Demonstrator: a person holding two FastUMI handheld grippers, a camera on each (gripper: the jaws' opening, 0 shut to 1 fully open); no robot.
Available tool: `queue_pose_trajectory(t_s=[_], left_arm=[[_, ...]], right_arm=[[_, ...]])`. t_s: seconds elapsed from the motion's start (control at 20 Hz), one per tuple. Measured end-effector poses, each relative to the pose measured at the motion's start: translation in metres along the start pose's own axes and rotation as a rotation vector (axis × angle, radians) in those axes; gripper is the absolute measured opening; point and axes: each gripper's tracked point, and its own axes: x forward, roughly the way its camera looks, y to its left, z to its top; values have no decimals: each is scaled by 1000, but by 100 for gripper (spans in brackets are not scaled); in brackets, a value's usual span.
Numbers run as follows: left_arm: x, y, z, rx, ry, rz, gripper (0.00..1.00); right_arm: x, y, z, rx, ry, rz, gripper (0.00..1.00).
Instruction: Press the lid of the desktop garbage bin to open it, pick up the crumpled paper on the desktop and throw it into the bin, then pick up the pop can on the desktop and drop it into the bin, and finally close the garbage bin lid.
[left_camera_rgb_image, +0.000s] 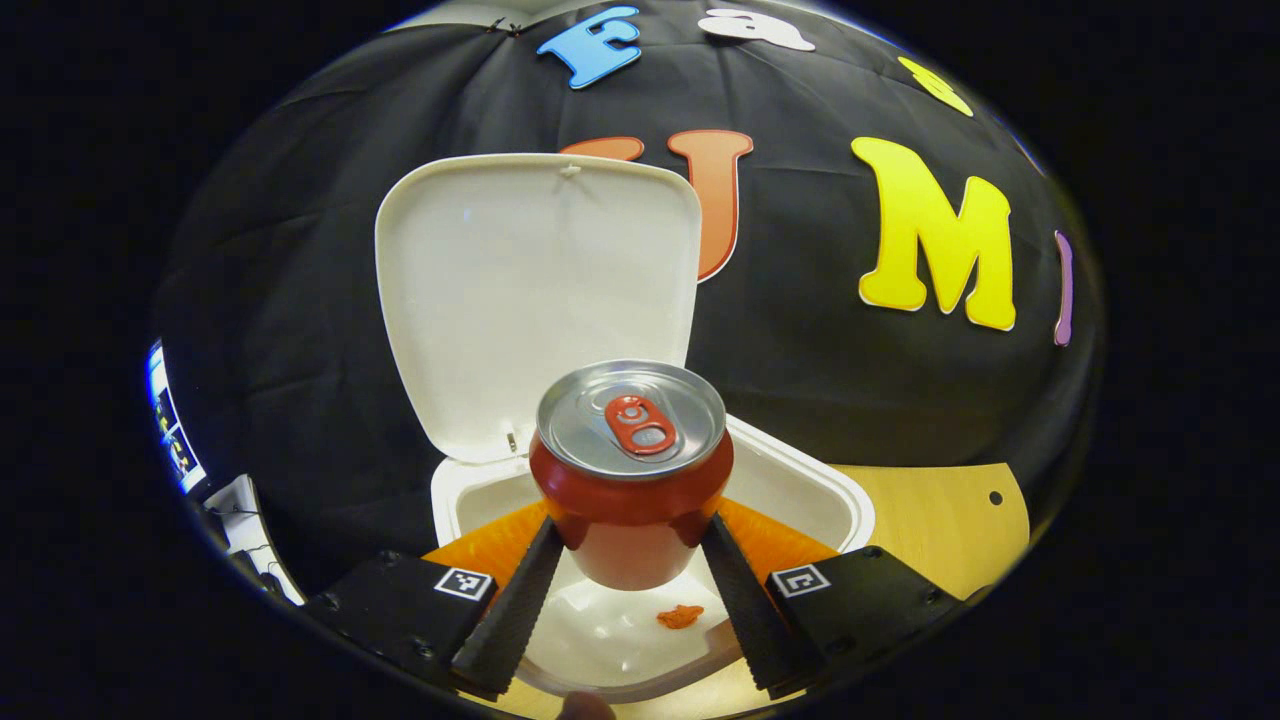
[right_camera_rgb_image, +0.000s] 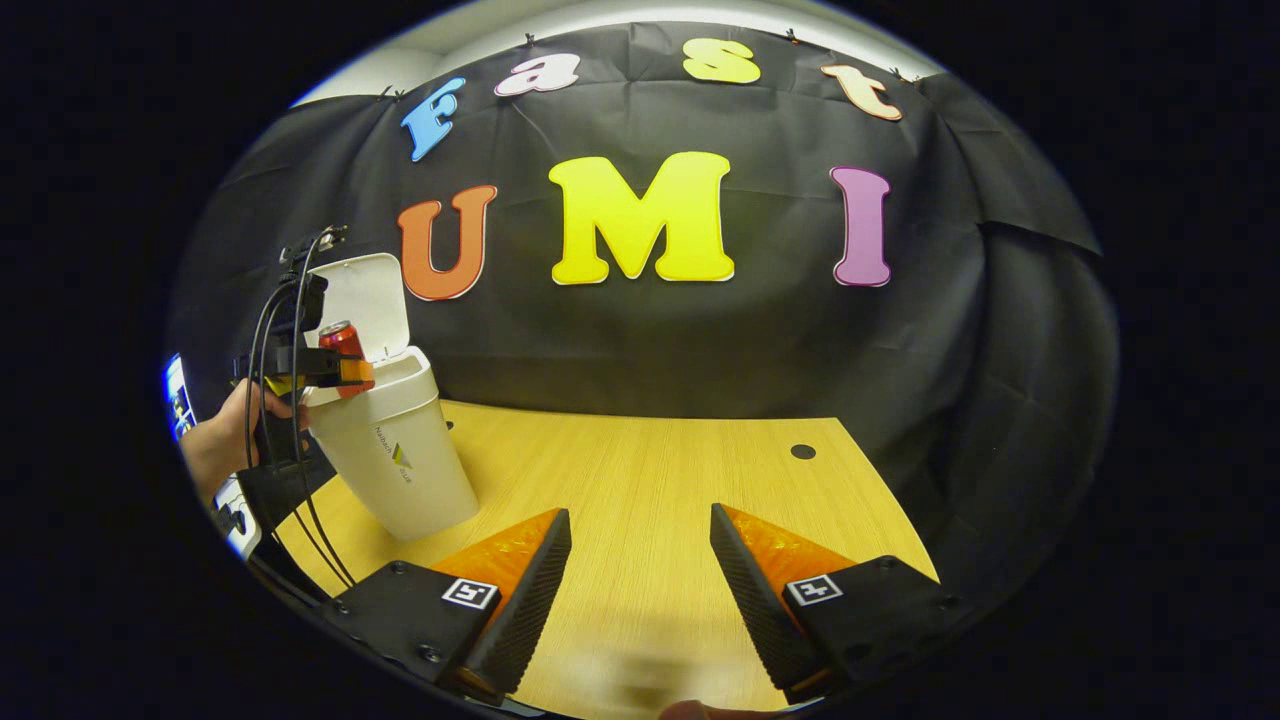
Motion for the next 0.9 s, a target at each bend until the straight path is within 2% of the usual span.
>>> queue_pose_trajectory(t_s=[0.25, 0.45, 0.8, 0.9], left_arm=[[2, -1, 1, 17, 2, 21, 87], [-1, -3, 0, 5, 10, 7, 88], [-40, -11, 32, -39, -118, 60, 90], [-51, -15, 48, -42, -164, 83, 96]], right_arm=[[5, 9, 1, -11, 2, 14, 89], [7, 8, 3, -14, -3, 19, 89], [9, 11, 5, -14, -9, 48, 89], [7, 12, 6, -23, -8, 66, 89]])
